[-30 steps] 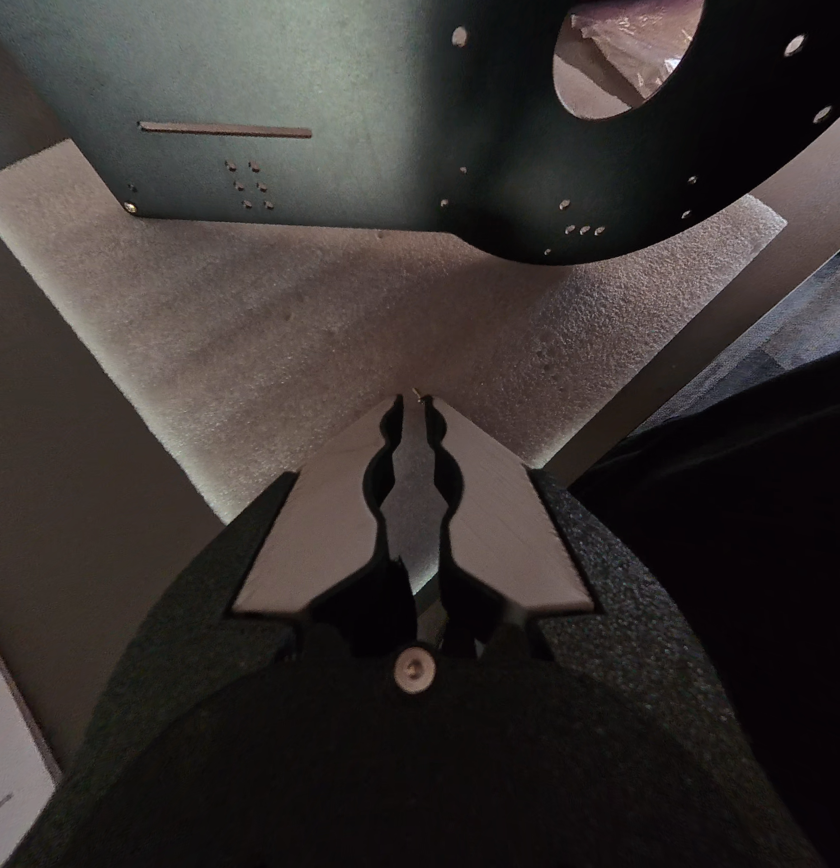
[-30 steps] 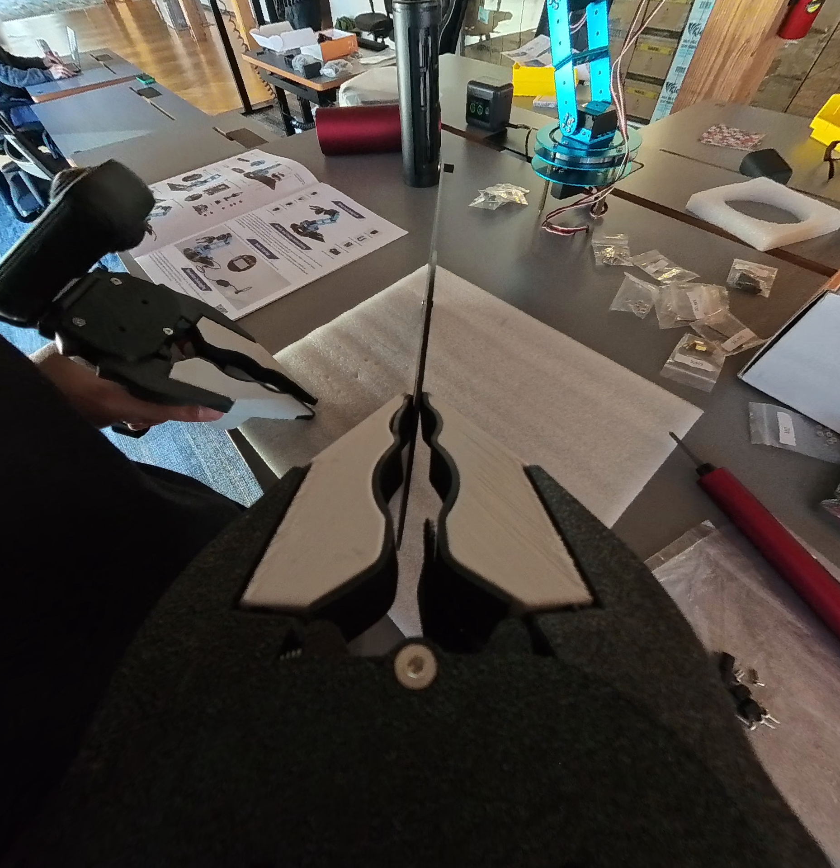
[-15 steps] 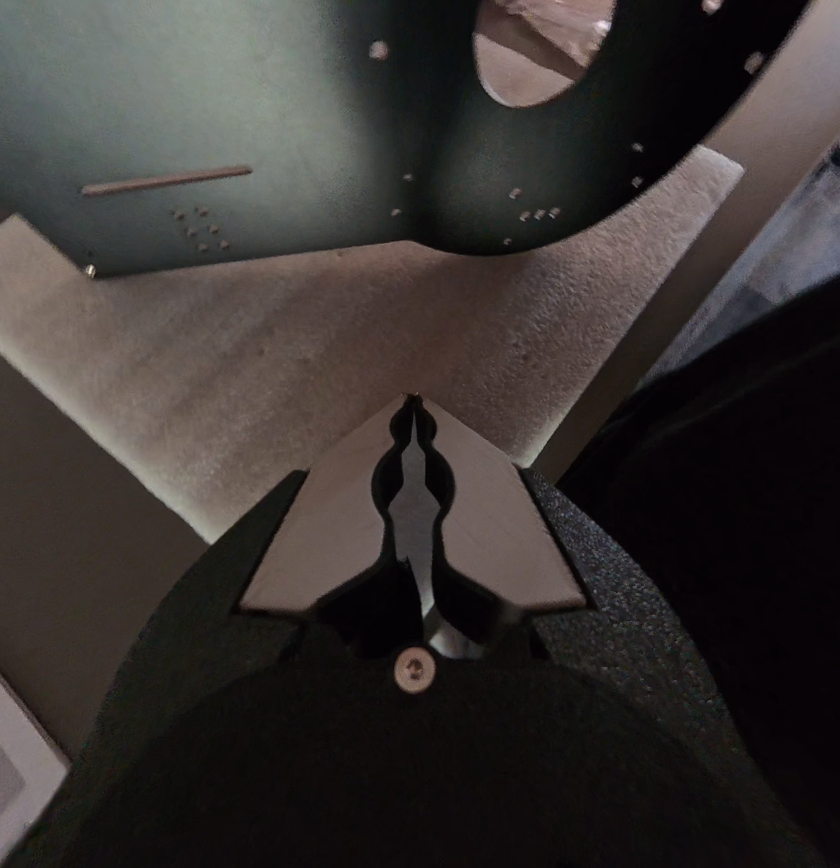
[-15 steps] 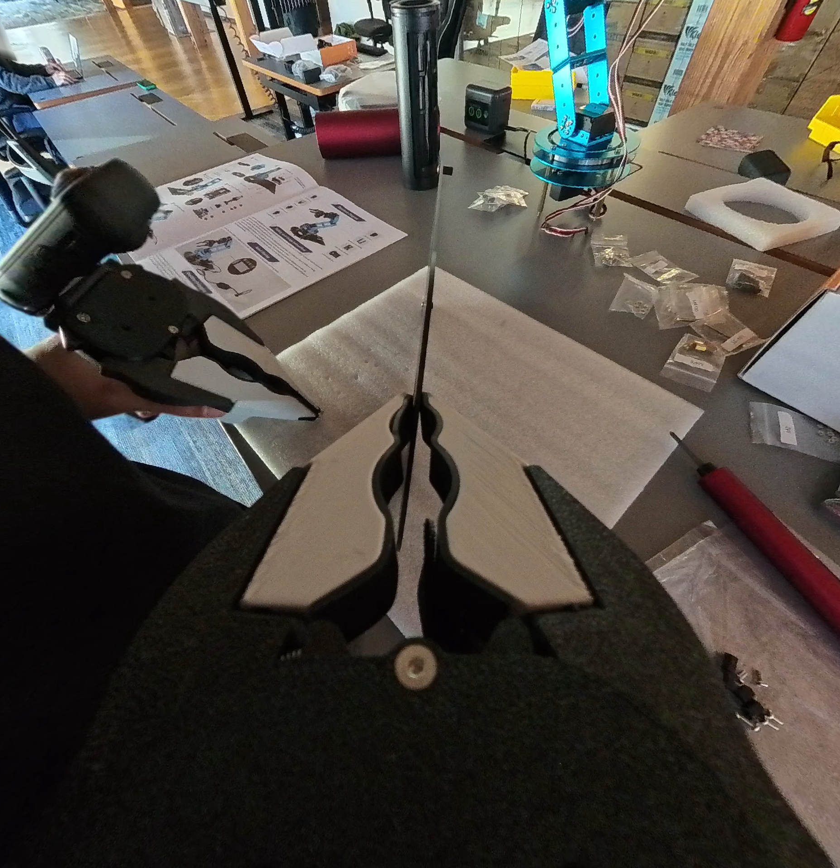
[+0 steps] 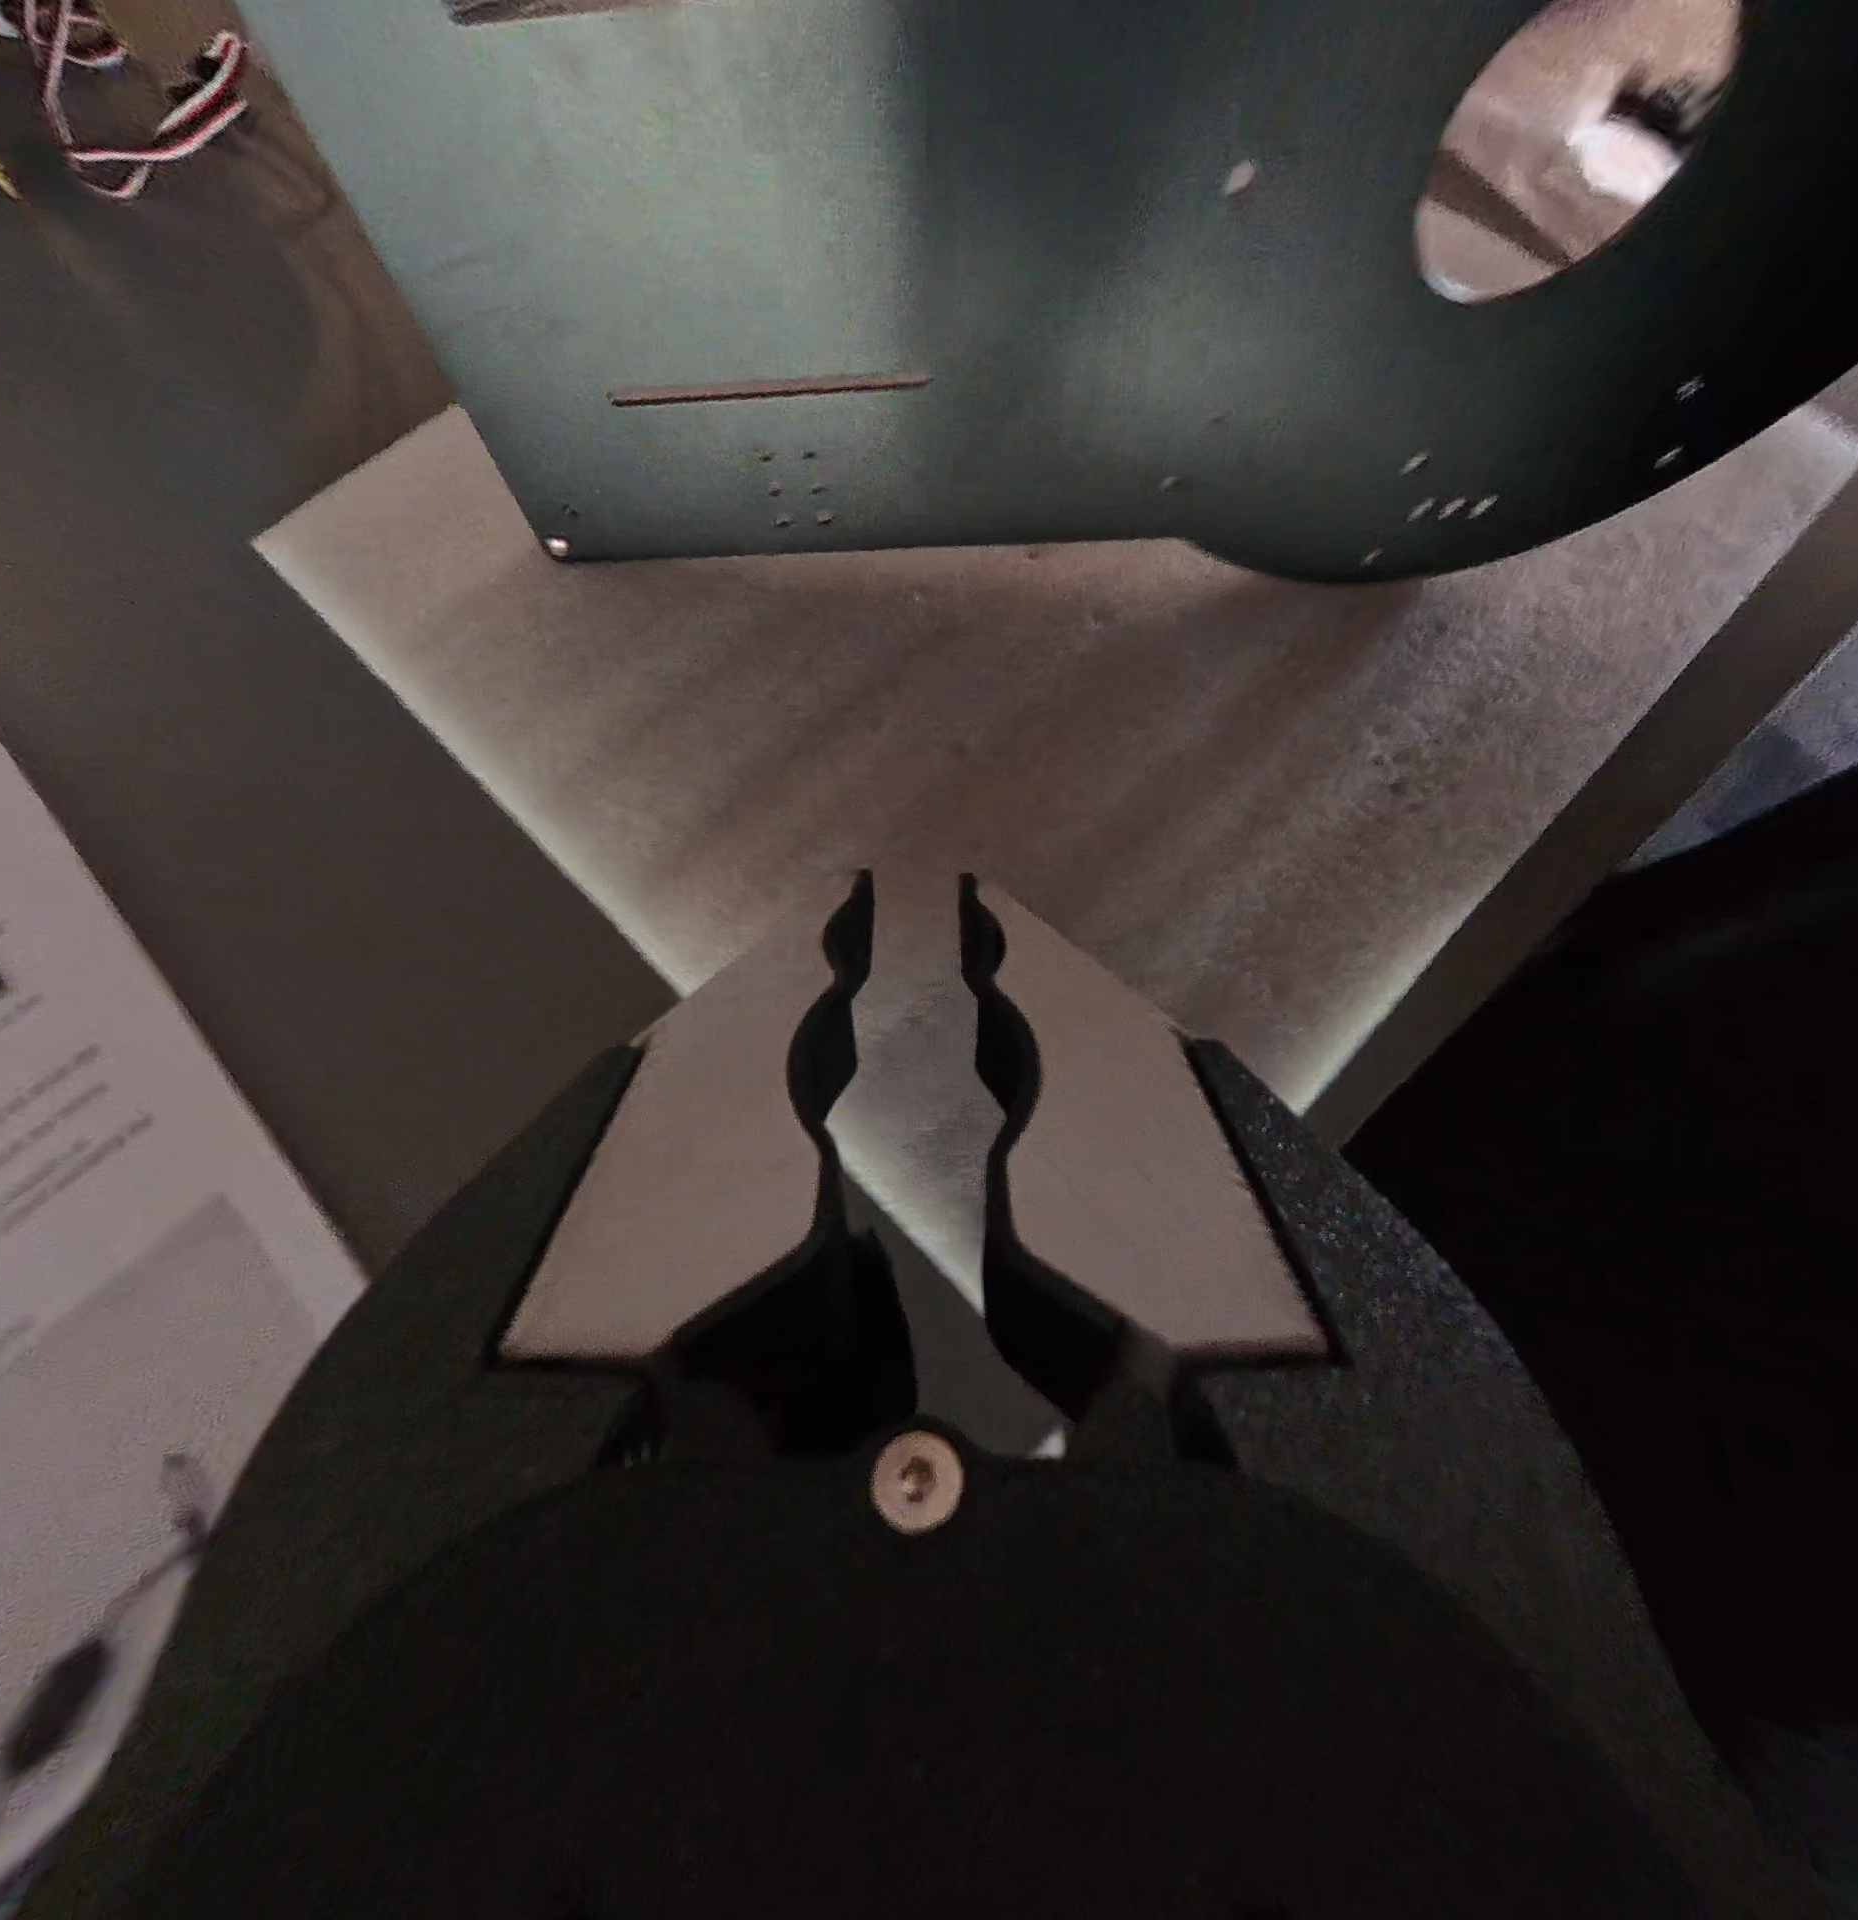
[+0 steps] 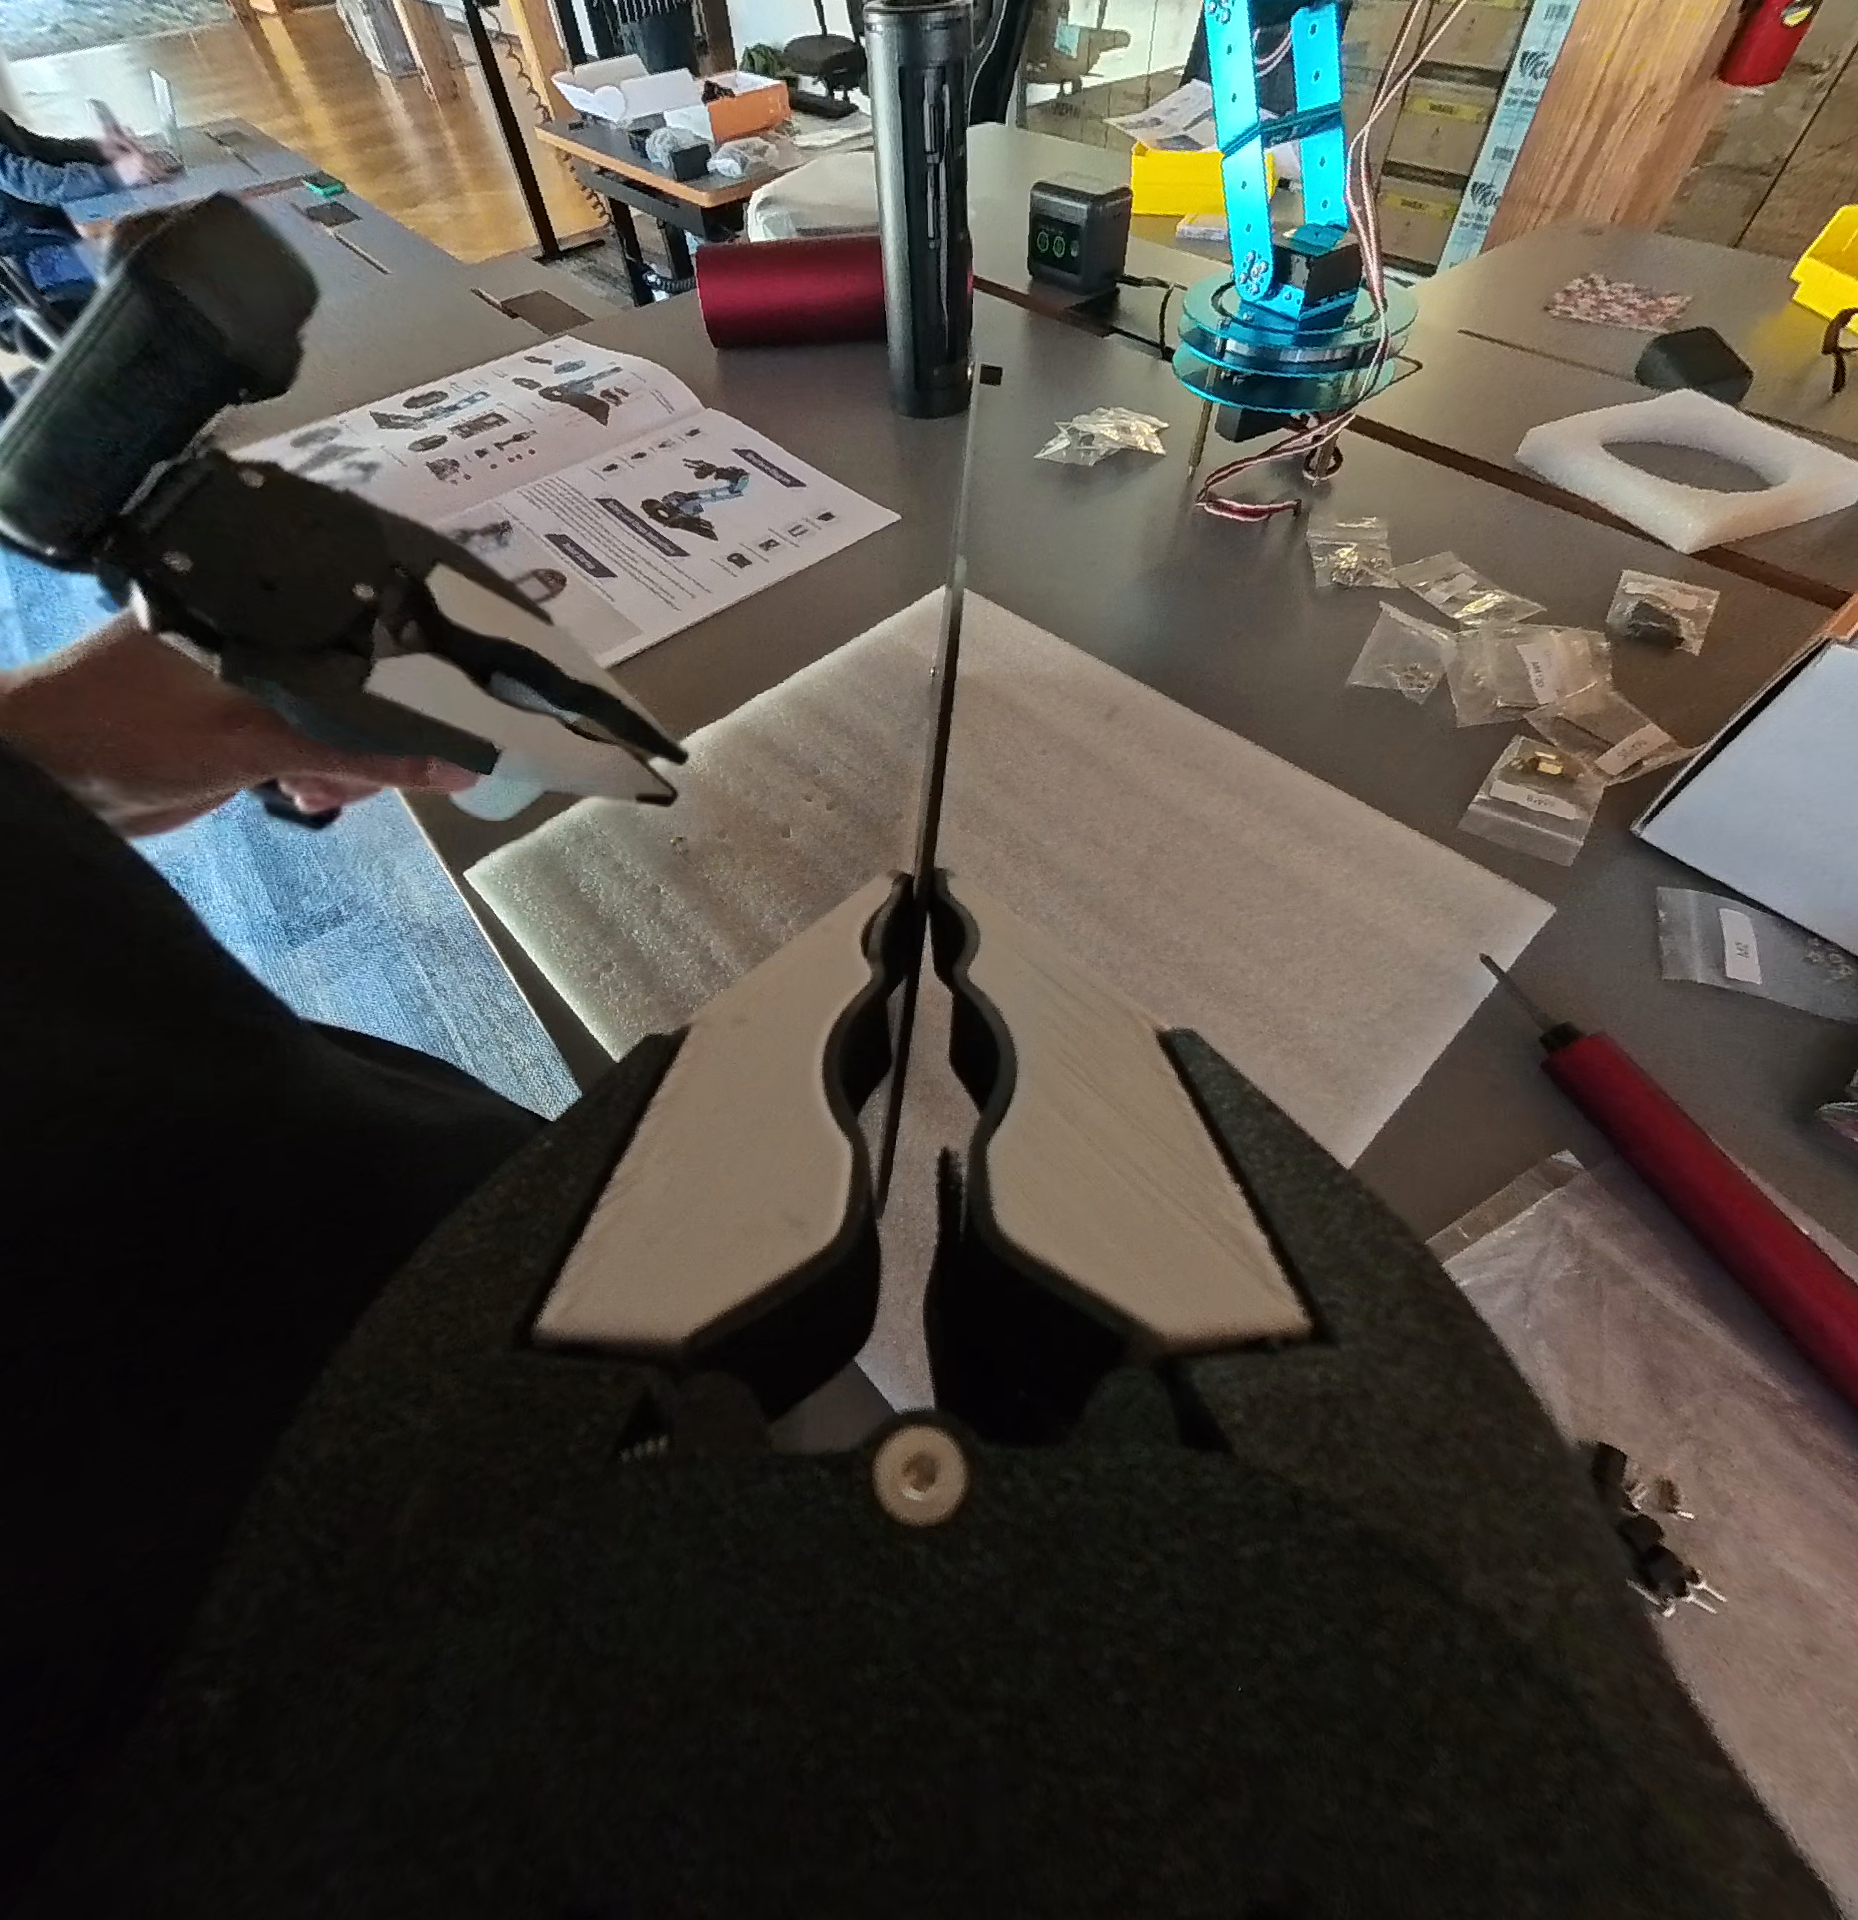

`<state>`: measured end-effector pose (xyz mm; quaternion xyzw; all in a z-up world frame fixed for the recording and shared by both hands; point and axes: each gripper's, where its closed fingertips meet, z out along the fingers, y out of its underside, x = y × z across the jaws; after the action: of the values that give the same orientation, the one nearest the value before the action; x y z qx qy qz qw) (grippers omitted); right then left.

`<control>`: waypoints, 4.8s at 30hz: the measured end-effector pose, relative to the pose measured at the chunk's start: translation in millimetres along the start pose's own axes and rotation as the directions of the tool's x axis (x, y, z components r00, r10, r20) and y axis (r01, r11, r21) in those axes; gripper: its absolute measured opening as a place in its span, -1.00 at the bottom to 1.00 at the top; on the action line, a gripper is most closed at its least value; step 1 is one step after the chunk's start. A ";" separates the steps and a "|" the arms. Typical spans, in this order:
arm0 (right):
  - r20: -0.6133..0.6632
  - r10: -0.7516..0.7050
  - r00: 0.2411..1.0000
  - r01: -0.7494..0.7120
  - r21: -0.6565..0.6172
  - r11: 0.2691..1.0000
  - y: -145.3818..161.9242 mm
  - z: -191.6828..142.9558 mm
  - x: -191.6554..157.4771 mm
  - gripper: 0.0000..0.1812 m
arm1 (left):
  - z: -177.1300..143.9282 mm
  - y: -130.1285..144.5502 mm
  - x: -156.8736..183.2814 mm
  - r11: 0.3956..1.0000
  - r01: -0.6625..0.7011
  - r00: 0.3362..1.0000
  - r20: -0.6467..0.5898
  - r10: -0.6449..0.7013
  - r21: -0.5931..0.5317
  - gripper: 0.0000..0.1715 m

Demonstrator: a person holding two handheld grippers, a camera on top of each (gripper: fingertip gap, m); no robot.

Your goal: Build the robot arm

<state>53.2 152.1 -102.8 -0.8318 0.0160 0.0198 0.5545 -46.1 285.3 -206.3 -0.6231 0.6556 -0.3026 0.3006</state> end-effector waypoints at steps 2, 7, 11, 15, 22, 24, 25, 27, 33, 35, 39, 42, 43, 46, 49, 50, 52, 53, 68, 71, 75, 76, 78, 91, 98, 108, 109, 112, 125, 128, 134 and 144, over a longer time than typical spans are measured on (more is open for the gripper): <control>0.000 0.002 1.000 -0.002 0.000 1.000 0.1 0.1 0.5 -0.99 | 0.0 1.0 11.6 0.998 0.055 0.998 -0.003 -0.055 0.014 -0.81; 0.003 0.010 1.000 -0.010 0.001 1.000 0.0 0.5 1.8 -0.99 | 1.5 7.9 31.6 0.999 -0.038 0.998 -0.057 0.039 0.016 -0.82; 0.006 0.009 1.000 -0.009 0.001 1.000 -0.1 0.9 2.0 -0.98 | -0.4 16.0 22.2 0.988 -0.157 0.981 -0.113 0.156 -0.001 -0.81; 0.004 0.008 1.000 -0.008 0.001 1.000 -0.2 1.0 2.1 -0.98 | -2.1 15.5 14.3 0.985 -0.171 0.975 -0.145 0.169 0.001 -0.82; 0.001 0.015 1.000 -0.015 0.003 1.000 -0.2 1.3 4.0 -0.98 | 6.4 18.5 22.9 0.958 -0.287 0.930 -0.243 0.277 -0.004 -0.83; 0.000 0.011 1.000 -0.011 0.000 1.000 0.0 1.1 4.0 -0.99 | 7.2 18.6 23.6 0.955 -0.297 0.921 -0.263 0.286 -0.003 -0.84; -0.001 0.011 1.000 -0.011 0.001 1.000 0.0 1.2 3.8 -0.99 | 7.4 19.0 24.0 0.954 -0.300 0.918 -0.272 0.288 -0.003 -0.86; -0.002 0.015 1.000 -0.015 0.005 1.000 -0.1 1.2 3.9 -0.99 | 7.2 19.6 25.6 0.955 -0.298 0.914 -0.291 0.284 -0.006 -0.91; -0.005 0.026 1.000 -0.026 0.010 1.000 0.1 1.3 5.6 -0.99 | 6.8 20.0 28.6 0.951 -0.310 0.908 -0.302 0.292 -0.013 -0.98; -0.005 0.026 1.000 -0.025 0.010 1.000 0.1 1.3 5.6 -0.99 | 6.5 19.3 28.8 0.955 -0.298 0.912 -0.303 0.278 -0.020 -0.99; -0.007 0.028 1.000 -0.028 0.011 1.000 0.0 1.4 5.5 -0.99 | 6.9 15.4 30.2 0.954 -0.300 0.915 -0.287 0.284 -0.015 -0.99; -0.008 0.024 1.000 -0.024 0.010 1.000 -0.1 1.5 4.9 -0.99 | 6.4 8.1 33.5 0.956 -0.292 0.913 -0.296 0.281 0.006 -1.00; -0.008 0.024 1.000 -0.024 0.010 1.000 -0.1 1.4 4.8 -0.99 | 6.1 5.5 34.6 0.954 -0.301 0.909 -0.299 0.291 0.014 -1.00; -0.009 0.020 1.000 -0.020 0.008 1.000 -0.2 1.5 4.5 -0.99 | 3.1 -18.2 39.8 0.938 -0.333 0.892 -0.291 0.345 0.094 -1.00; -0.009 0.021 1.000 -0.021 0.007 1.000 -0.1 1.5 4.8 -0.99 | -5.1 -71.4 49.1 0.911 -0.340 0.869 -0.291 0.400 0.235 -1.00; -0.009 0.018 1.000 -0.018 0.006 1.000 -0.2 1.5 4.5 -0.99 | -7.7 -91.4 51.6 0.898 -0.335 0.861 -0.294 0.414 0.284 -1.00; -0.008 0.013 1.000 -0.013 0.007 1.000 -0.5 1.6 3.5 -0.99 | -8.1 -123.7 55.0 0.874 -0.339 0.839 -0.308 0.449 0.349 -1.00; -0.008 0.011 1.000 -0.011 0.008 1.000 -0.4 1.7 3.3 -0.99 | -5.9 -135.2 55.1 0.860 -0.352 0.826 -0.309 0.471 0.369 -1.00; -0.028 -0.004 1.000 0.004 -0.006 1.000 -0.6 1.8 2.3 -0.99 | 15.1 -146.4 49.4 0.812 -0.436 0.752 -0.339 0.565 0.388 -1.00; -0.029 -0.007 1.000 0.006 -0.007 1.000 -0.7 2.1 1.1 -0.99 | 15.2 -146.3 48.3 0.815 -0.432 0.751 -0.346 0.562 0.387 -1.00; -0.030 -0.006 1.000 0.005 -0.010 1.000 -0.9 2.2 1.0 -0.99 | 15.3 -146.3 46.6 0.818 -0.431 0.751 -0.350 0.559 0.381 -1.00; -0.030 -0.005 1.000 0.005 -0.010 1.000 -0.9 2.4 1.0 -0.99 | 15.4 -146.7 45.6 0.825 -0.423 0.758 -0.353 0.549 0.376 -1.00; -0.033 -0.005 0.999 0.005 -0.012 1.000 -0.9 2.4 1.1 -0.99 | 15.5 -147.0 43.9 0.842 -0.395 0.778 -0.353 0.519 0.368 -1.00; -0.040 -0.015 0.999 0.014 -0.013 1.000 -1.1 3.3 0.4 -0.99 | 18.1 -150.5 44.3 0.891 -0.287 0.903 -0.211 0.374 0.350 -1.00; -0.040 -0.025 0.999 0.024 -0.020 1.000 -1.5 4.2 -2.8 -0.99 | 16.5 -149.3 43.2 0.906 -0.250 0.939 -0.143 0.313 0.343 -1.00; -0.051 -0.022 0.998 0.021 -0.018 1.000 -1.3 4.0 -3.0 -0.99 | 14.7 -153.7 27.0 0.901 -0.284 0.959 0.099 0.266 0.327 -0.62; -0.051 -0.024 0.998 0.023 -0.020 1.000 -1.4 4.0 -2.9 -0.99 | 14.0 -154.9 25.0 0.889 -0.322 0.947 0.136 0.292 0.327 -0.59; -0.047 -0.028 0.999 0.027 -0.023 0.999 -1.2 3.9 -2.6 -0.99 | 12.5 -159.3 20.5 0.842 -0.433 0.900 0.199 0.387 0.321 -0.45; -0.014 -0.098 0.995 0.097 -0.042 0.994 -1.5 4.3 -10.0 -0.98 | 30.0 -140.7 22.5 0.625 -0.775 0.564 -0.340 0.753 0.098 -0.49; -0.020 -0.093 0.995 0.092 -0.042 0.995 -1.0 4.0 -7.8 -0.98 | 23.6 -134.6 34.2 0.593 -0.801 0.494 -0.468 0.732 0.082 -0.49; -0.031 -0.070 0.997 0.070 -0.018 0.997 -1.2 4.0 -5.0 -0.99 | 19.2 -135.6 36.1 0.619 -0.782 0.478 -0.567 0.671 0.073 -0.41; -0.028 -0.095 0.995 0.095 -0.018 0.995 -1.5 4.3 -10.8 -0.98 | 17.5 -136.5 34.2 0.657 -0.754 0.446 -0.724 0.526 0.013 -0.45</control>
<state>42.4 156.7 -102.6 -0.8362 -0.0156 -0.0185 0.5478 52.7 245.3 -112.7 -0.2079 0.9426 -0.2591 0.0323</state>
